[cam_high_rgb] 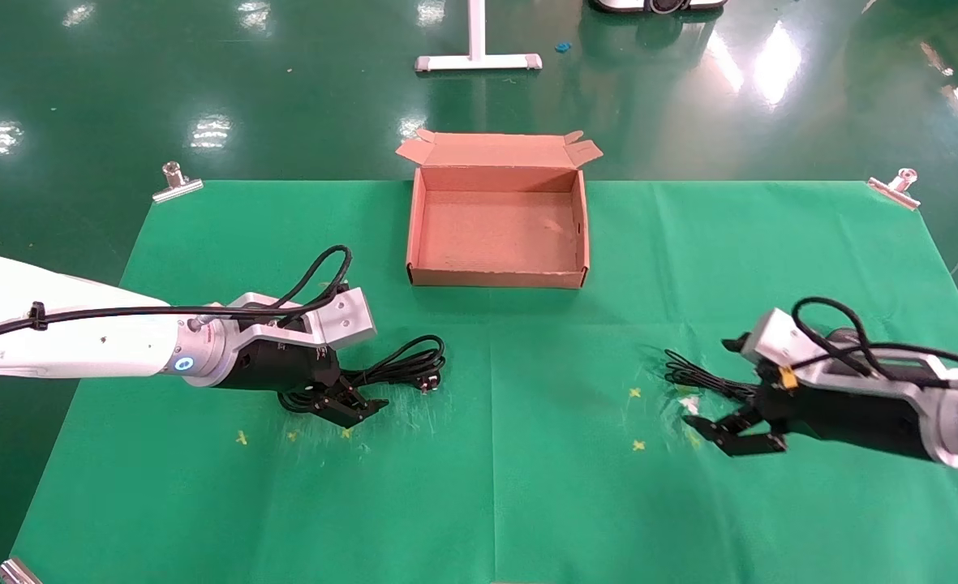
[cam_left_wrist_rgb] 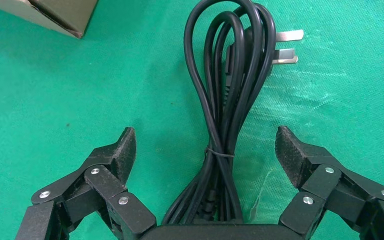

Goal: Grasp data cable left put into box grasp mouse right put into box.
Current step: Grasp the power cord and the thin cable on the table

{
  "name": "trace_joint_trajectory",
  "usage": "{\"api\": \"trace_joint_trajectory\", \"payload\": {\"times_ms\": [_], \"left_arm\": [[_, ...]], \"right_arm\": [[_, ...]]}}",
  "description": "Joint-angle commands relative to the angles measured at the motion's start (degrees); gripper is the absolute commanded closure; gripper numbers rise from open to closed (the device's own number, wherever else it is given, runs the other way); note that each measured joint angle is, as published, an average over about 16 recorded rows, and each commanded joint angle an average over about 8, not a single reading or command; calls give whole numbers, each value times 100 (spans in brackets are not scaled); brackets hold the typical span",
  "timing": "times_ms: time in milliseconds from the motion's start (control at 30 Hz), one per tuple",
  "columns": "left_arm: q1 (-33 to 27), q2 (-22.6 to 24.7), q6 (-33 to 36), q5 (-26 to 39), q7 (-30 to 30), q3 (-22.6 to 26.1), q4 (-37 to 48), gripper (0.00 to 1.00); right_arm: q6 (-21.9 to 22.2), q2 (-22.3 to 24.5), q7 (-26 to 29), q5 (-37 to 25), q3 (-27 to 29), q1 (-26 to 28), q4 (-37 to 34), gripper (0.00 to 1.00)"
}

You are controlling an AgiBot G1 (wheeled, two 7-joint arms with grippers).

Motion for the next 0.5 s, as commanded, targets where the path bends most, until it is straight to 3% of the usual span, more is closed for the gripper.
{"api": "trace_joint_trajectory", "payload": {"times_ms": [33, 500], "left_arm": [[0, 0, 0, 0, 0, 0, 0, 0], [0, 0, 0, 0, 0, 0, 0, 0]], "right_arm": [[5, -129, 22, -32, -21, 115, -159, 0], [133, -521, -651, 132, 54, 339, -1406, 0]]}}
